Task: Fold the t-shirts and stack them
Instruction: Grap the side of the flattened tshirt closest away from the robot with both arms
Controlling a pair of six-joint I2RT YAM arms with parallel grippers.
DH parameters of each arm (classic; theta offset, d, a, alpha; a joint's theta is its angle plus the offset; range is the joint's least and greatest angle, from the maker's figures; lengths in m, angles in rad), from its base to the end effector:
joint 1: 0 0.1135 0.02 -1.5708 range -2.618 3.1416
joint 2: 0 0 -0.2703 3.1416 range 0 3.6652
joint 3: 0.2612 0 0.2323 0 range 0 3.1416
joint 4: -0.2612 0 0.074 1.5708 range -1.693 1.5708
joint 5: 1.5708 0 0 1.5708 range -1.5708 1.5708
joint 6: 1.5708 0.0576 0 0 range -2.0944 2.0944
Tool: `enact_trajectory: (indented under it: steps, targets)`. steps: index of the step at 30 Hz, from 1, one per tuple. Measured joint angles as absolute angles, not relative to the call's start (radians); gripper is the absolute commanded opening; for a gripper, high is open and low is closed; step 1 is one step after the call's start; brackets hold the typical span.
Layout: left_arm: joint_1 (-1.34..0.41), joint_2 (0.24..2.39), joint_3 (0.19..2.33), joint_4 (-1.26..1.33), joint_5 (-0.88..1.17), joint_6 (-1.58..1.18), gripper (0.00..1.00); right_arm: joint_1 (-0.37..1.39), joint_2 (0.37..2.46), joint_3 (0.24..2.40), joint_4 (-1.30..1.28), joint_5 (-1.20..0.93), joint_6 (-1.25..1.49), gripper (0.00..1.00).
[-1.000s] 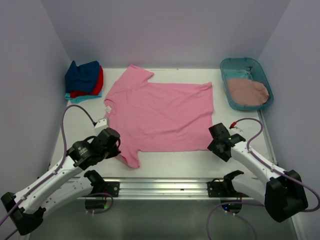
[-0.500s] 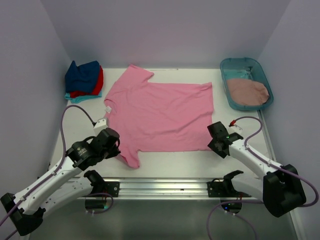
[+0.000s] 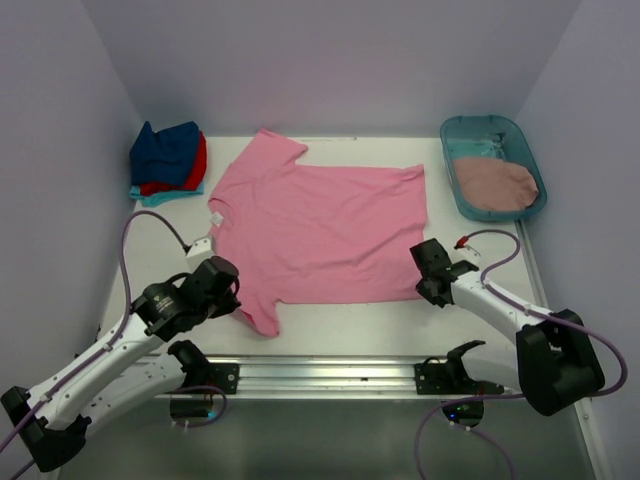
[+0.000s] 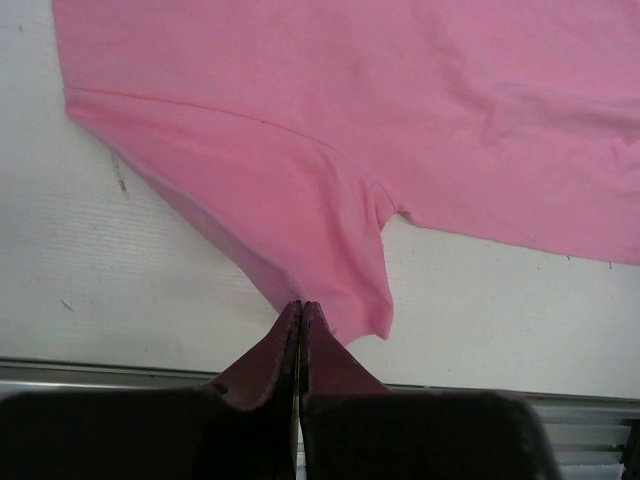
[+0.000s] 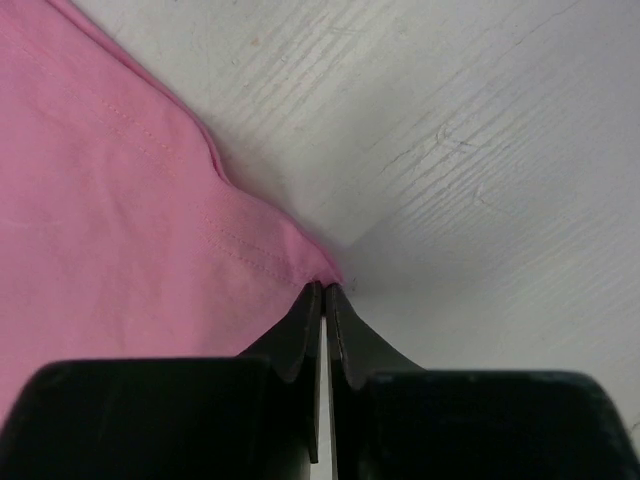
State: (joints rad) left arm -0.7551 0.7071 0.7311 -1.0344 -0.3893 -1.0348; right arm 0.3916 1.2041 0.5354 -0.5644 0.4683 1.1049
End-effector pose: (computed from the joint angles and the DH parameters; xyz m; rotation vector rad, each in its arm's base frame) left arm 0.0915 -0.0561 0.2466 -0.4859 2.4406 -0.2514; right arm 0.1744 0.0439 0.1554 0.9979 2.3782 -0.1516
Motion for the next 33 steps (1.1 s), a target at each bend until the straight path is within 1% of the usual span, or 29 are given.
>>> enact_trajectory:
  steps: [5, 8, 10, 14, 18, 25, 30, 33]
  targets:
    - [-0.755, 0.699, 0.731, -1.037, -0.390, -1.037, 0.00, 0.390, 1.198, 0.535, -0.564, 0.465, 1.109, 0.00]
    - [-0.755, 0.694, 0.731, -1.038, -0.390, -1.037, 0.00, 0.390, 1.158, 0.529, -0.596, 0.455, 1.107, 0.00]
    - [-0.755, 0.688, 0.732, -1.042, -0.391, -1.037, 0.00, 0.390, 1.100, 0.527, -0.632, 0.453, 1.105, 0.00]
    - [-0.755, 0.670, 0.766, -1.073, -0.408, -1.037, 0.00, 0.390, 0.913, 0.536, -0.717, 0.457, 1.090, 0.00]
    - [-0.755, 0.643, 0.868, -1.118, -0.451, -1.037, 0.00, 0.390, 0.793, 0.599, -0.804, 0.469, 1.065, 0.00]
    - [-0.755, 0.625, 1.012, -1.206, -0.508, -1.046, 0.00, 0.390, 0.771, 0.722, -0.896, 0.481, 1.015, 0.00]
    - [-0.755, 0.621, 1.053, -1.263, -0.562, -1.058, 0.00, 0.390, 0.766, 0.770, -0.927, 0.508, 0.981, 0.00]
    - [-0.755, 0.624, 1.058, -1.267, -0.620, -1.059, 0.00, 0.390, 0.799, 0.797, -0.928, 0.538, 0.958, 0.00]
